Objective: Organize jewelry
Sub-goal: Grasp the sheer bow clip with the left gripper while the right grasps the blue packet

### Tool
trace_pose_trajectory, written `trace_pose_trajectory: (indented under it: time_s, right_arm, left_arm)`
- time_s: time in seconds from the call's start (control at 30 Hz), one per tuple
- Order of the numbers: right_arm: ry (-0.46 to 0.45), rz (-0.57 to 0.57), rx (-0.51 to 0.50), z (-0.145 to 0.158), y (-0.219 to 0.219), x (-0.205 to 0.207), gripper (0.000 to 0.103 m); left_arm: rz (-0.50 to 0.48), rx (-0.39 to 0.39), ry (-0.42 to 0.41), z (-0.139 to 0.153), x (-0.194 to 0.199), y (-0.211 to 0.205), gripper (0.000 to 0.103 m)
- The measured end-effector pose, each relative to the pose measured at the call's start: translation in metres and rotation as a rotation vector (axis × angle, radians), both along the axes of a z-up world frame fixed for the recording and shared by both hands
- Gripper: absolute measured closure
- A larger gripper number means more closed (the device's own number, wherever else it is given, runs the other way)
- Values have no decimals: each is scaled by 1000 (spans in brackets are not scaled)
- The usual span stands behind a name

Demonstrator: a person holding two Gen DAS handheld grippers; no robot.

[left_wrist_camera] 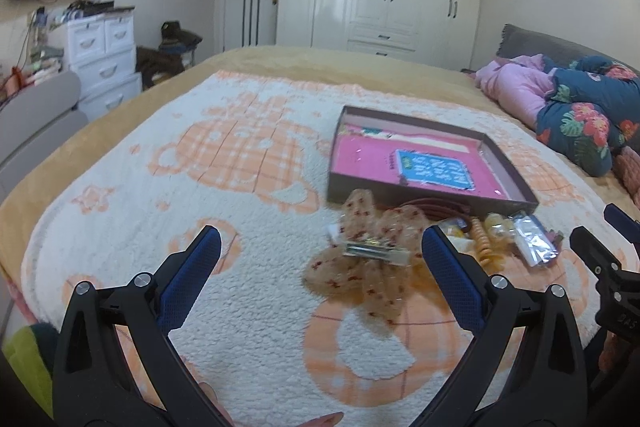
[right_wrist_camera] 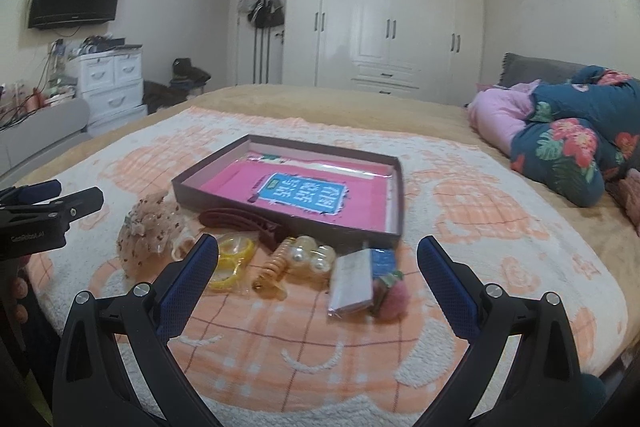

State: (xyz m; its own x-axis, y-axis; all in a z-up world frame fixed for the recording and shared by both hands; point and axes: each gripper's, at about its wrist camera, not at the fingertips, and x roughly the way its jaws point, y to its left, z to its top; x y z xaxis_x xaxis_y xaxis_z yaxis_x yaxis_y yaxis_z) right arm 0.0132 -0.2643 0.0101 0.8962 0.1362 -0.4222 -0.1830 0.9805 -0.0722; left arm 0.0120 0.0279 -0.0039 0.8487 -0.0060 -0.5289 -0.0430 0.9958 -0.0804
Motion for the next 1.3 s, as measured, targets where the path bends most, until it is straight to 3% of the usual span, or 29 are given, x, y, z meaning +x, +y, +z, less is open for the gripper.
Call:
trace_pose_trajectory:
  time_s: [0.2, 0.37, 0.63, 0.7, 0.8, 0.9, 1.27, 1.3]
  right_arm:
    - [50, 4, -26, -10, 2, 15, 6]
    - [90, -28, -27, -20, -10, 24, 6]
    - [126, -73, -18, -33, -32, 29, 6]
    - [136, -76, -15, -35, -35, 31, 6]
    - [143, -73, -17, -37, -37, 34, 7]
    - [159, -51, -59, -42, -30, 37, 20]
    - [167, -55, -290, -71, -2, 57, 44]
    - [153, -64, -322, -73, 0, 59, 50]
  left_arm:
    - [-5, -53, 66, -11, 12, 14, 11]
    - [-108, -99, 117, -22, 23, 8, 11]
    - [-200, -57, 165, -32, 49, -13, 12]
    - [-208, -53, 183, -35, 56, -14, 18]
    - [-220, -57, 196, -39, 62, -13, 37]
    - [-235, -73, 211, -43, 63, -10, 61]
    - [-213, -130, 173, -29, 67, 16, 66]
    - [-212, -134, 170, -27, 68, 18, 65]
